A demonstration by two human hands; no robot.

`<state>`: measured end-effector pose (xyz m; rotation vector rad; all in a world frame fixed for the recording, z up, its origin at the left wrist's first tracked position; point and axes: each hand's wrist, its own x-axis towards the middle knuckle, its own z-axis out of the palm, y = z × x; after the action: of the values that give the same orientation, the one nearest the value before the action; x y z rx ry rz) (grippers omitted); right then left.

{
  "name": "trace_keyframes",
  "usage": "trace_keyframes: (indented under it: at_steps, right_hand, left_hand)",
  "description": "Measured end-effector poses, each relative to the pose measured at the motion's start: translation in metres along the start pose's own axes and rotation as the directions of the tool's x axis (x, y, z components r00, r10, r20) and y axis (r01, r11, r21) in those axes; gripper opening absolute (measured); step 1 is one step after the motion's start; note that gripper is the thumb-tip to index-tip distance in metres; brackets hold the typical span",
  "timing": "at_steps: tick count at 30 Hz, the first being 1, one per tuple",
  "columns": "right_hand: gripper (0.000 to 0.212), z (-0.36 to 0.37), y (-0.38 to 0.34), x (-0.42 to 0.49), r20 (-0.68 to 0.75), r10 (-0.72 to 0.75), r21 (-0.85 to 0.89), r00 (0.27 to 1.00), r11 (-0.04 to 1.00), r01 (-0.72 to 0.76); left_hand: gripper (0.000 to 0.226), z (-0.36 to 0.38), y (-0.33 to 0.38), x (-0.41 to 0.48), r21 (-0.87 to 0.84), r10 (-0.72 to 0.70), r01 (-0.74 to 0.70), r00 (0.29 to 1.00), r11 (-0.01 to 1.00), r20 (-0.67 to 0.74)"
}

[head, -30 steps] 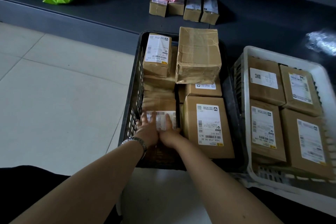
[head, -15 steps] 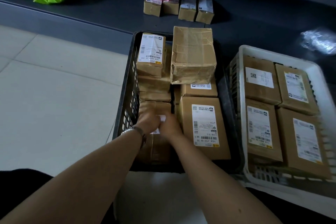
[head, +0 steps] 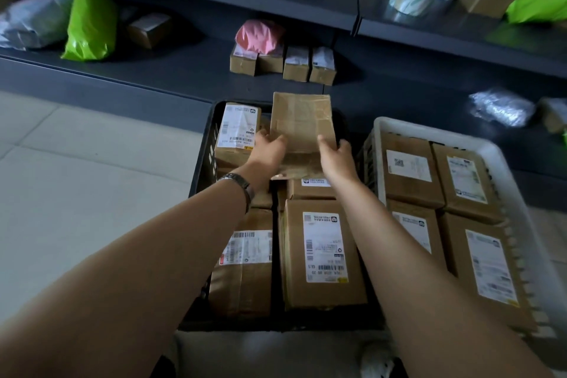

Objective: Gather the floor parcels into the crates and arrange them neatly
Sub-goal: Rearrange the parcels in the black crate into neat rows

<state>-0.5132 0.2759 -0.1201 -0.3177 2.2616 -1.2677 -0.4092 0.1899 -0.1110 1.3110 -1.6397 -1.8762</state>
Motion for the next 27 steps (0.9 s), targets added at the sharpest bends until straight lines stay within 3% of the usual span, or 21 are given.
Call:
trace_keyframes:
  at_steps: [2,4,5,8,10,12,14,17,19,21,23,24,25,27]
  right_hand:
    - [0.066,0.003,0.007,0.002,-0.086,0.016,-0.026,0.996,0.999,-0.018]
    - [0.062,0.003,0.012,-0.001,-0.177,0.066,0.092,0.982,0.995,-0.050]
    - [0.054,0.002,0.018,-0.002,-0.174,0.078,0.219,0.982,0.975,-0.039]
    - [0.027,-0.001,0.026,-0.020,-0.128,0.061,0.486,0.990,0.874,0.009]
    - [0.014,-0.002,0.030,-0.033,-0.120,0.059,0.527,0.991,0.850,0.013]
    - [0.012,-0.003,0.028,-0.047,-0.053,0.086,0.586,0.995,0.810,-0.039]
    - [0.015,-0.002,0.022,-0.061,0.032,0.092,0.601,0.995,0.794,-0.093]
    - [0.026,-0.002,0.007,-0.081,0.073,0.018,0.448,0.997,0.893,-0.049]
    - [0.063,-0.009,-0.010,-0.095,0.205,0.067,0.500,0.976,0.851,-0.164]
    - [0.094,-0.017,-0.016,-0.100,0.433,0.066,0.565,0.899,0.757,-0.328]
    - [0.087,-0.027,-0.018,-0.112,0.556,0.002,0.568,0.831,0.729,-0.382]
    - [0.077,-0.027,-0.017,-0.117,0.582,0.002,0.554,0.813,0.731,-0.398]
    - [0.064,-0.026,-0.015,-0.126,0.599,0.021,0.523,0.800,0.747,-0.411]
    - [0.049,-0.022,-0.006,-0.131,0.598,0.058,0.480,0.800,0.773,-0.415]
  left_hand:
    - [0.046,-0.003,0.000,0.006,-0.100,0.027,-0.035,0.996,0.994,-0.088]
    - [0.040,-0.008,0.007,0.007,-0.181,0.143,-0.171,0.977,0.969,-0.159]
    - [0.043,-0.010,0.012,0.008,-0.143,0.223,-0.247,0.960,0.958,-0.168]
    - [0.044,-0.016,0.025,-0.001,0.220,0.433,-0.403,0.894,0.888,-0.112]
    - [0.067,-0.026,0.027,-0.007,0.351,0.341,-0.275,0.929,0.895,-0.141]
    - [0.097,-0.038,0.033,-0.019,0.214,0.107,-0.079,0.987,0.974,-0.122]
    - [0.091,-0.046,0.042,-0.031,0.012,-0.064,0.064,0.997,0.998,-0.040]
    - [0.034,-0.058,0.048,-0.053,-0.050,-0.026,0.029,0.998,0.998,0.054]
    - [0.040,-0.069,0.049,-0.065,-0.024,0.042,-0.040,0.994,0.999,0.100]
    - [0.042,-0.079,0.052,-0.077,0.065,0.142,-0.147,0.987,0.987,0.078]
    - [0.027,-0.083,0.050,-0.088,0.272,0.233,-0.245,0.969,0.931,0.079]
    - [0.032,-0.085,0.046,-0.092,0.377,0.231,-0.241,0.970,0.894,0.070]
    - [0.055,-0.088,0.041,-0.094,0.451,0.173,-0.175,0.984,0.875,0.048]
    - [0.100,-0.097,0.030,-0.096,0.435,0.007,-0.014,1.000,0.900,0.017]
